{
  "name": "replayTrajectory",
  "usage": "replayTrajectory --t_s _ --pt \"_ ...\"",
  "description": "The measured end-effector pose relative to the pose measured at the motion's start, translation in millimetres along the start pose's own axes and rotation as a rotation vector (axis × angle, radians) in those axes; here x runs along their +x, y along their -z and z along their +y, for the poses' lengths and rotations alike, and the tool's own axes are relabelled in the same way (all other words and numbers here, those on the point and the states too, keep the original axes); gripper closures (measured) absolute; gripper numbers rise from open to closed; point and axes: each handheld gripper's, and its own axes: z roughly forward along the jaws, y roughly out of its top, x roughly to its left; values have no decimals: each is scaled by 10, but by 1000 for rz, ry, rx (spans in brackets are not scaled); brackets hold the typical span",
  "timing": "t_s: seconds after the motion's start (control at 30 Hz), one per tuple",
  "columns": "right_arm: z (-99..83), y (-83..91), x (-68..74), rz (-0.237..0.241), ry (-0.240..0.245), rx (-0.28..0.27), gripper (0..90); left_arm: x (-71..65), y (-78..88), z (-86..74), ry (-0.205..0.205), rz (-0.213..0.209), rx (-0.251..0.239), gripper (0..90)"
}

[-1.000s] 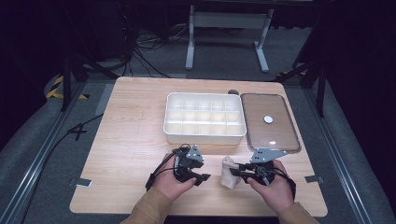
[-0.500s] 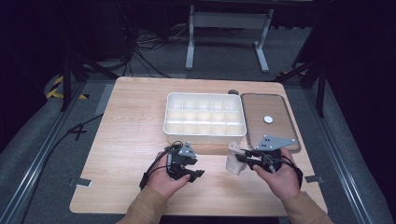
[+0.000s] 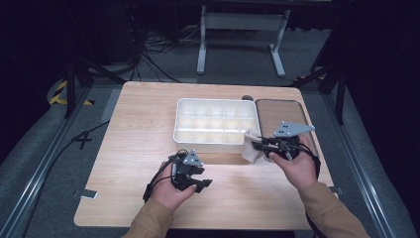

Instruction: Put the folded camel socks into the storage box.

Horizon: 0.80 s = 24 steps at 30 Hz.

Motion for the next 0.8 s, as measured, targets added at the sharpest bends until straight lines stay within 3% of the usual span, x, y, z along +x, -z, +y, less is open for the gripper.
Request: replayTrajectory --t_s 0.4,0.57,0.8 --pt "183 -198 -308 -57 20 2 750 16 78 -76 19 23 -11 498" --pt "188 -309 -402 -91 32 16 750 13 78 -77 18 8 -14 499" --pt "155 -430 -459 -159 107 34 749 9 73 -75 16 6 -14 499"
